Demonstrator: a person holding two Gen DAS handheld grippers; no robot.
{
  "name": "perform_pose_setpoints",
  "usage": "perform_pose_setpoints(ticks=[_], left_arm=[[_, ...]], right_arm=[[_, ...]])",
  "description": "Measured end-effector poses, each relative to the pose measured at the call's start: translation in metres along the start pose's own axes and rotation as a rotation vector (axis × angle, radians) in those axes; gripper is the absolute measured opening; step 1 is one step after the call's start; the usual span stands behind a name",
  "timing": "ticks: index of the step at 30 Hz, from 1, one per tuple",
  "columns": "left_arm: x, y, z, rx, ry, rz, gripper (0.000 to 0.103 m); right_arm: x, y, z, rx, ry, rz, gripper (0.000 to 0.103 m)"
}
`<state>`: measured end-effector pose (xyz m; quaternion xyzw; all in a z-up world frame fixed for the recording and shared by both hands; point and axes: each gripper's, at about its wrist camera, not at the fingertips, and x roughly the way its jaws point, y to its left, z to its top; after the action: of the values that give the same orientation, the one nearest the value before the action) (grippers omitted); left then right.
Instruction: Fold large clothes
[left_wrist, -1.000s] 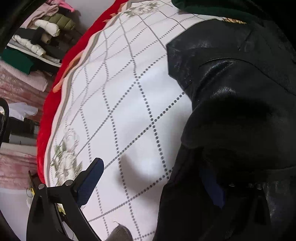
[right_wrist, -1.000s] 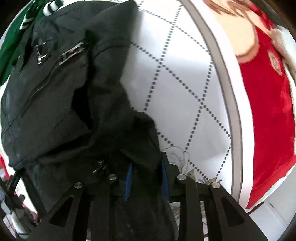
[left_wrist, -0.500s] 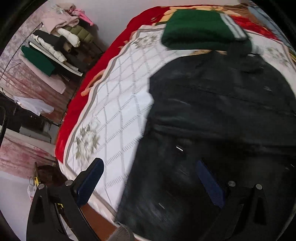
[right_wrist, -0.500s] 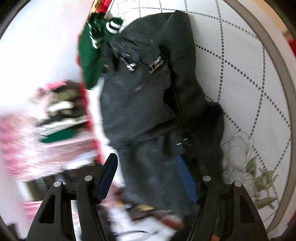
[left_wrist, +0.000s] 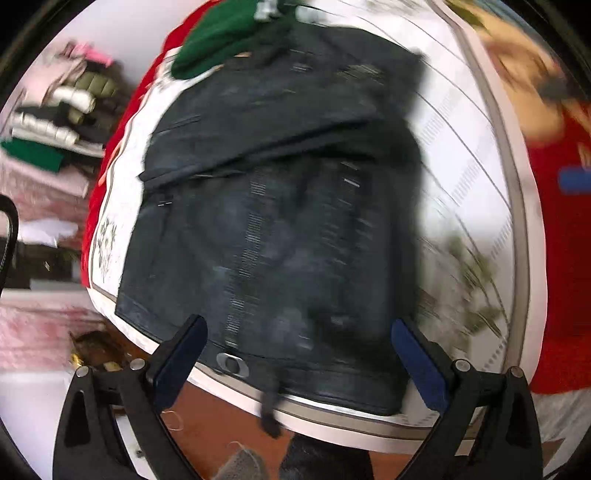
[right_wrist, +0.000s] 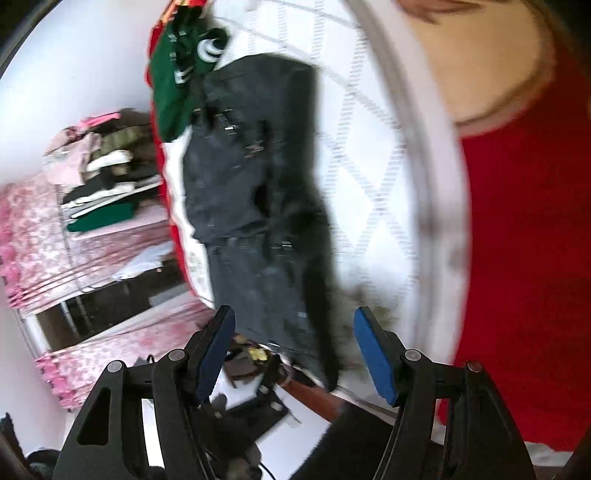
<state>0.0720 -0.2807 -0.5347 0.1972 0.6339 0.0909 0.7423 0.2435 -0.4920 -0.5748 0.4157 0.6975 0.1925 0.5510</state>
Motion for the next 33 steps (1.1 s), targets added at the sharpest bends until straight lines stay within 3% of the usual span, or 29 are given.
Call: perform_pose_setpoints(ticks=[6,11,15,16,18,19,20,23,26,29,33], left_arm=[[0.045,-0.058,0.0,0.082,0.045,0.191,0.103],[0.068,-0.038,0.025,-0.002,0.033,0.288,0.103],[0.081,-0.014,0.04,-0.059,0.03,0.286,0.101],[0.082,-0.01,0.04,-0.068,0.03,0.264,0.092],[0.078,-0.009,0.037,-0.081,0.023,0.183,0.056],[0.075,-0.008,0.036,-0.08,0.018,0.13,0.027],[0.072,-0.008,0.036,-0.072,0.008,0.1,0.018],[0.06,-0.001,0.034,-0.092,-0.03,0.033,0.007],[0.051,0.018,0.033,-0.122,-0.066,-0.016,0.005],[0.041,0.037,0.033,-0.141,-0.103,-0.046,0.003],[0.029,0.071,0.034,-0.188,-0.143,-0.103,0.003]], right_arm=[[-0.019,-0.034,0.016,0.023,0.0,-0.048,0.069],[-0.018,-0.038,0.036,-0.018,0.001,-0.081,0.069],[0.005,-0.03,0.06,-0.042,0.017,-0.067,0.069],[0.015,-0.027,0.069,-0.049,0.022,-0.063,0.069],[0.03,-0.022,0.083,-0.055,0.032,-0.035,0.082],[0.038,-0.02,0.089,-0.05,0.037,-0.01,0.086],[0.047,-0.019,0.097,-0.041,0.035,0.022,0.089],[0.072,-0.015,0.117,-0.012,0.05,0.101,0.091],[0.097,-0.009,0.13,0.01,0.083,0.122,0.09],[0.112,0.004,0.134,0.017,0.066,0.05,0.04],[0.104,0.037,0.122,-0.008,-0.001,-0.026,0.025]])
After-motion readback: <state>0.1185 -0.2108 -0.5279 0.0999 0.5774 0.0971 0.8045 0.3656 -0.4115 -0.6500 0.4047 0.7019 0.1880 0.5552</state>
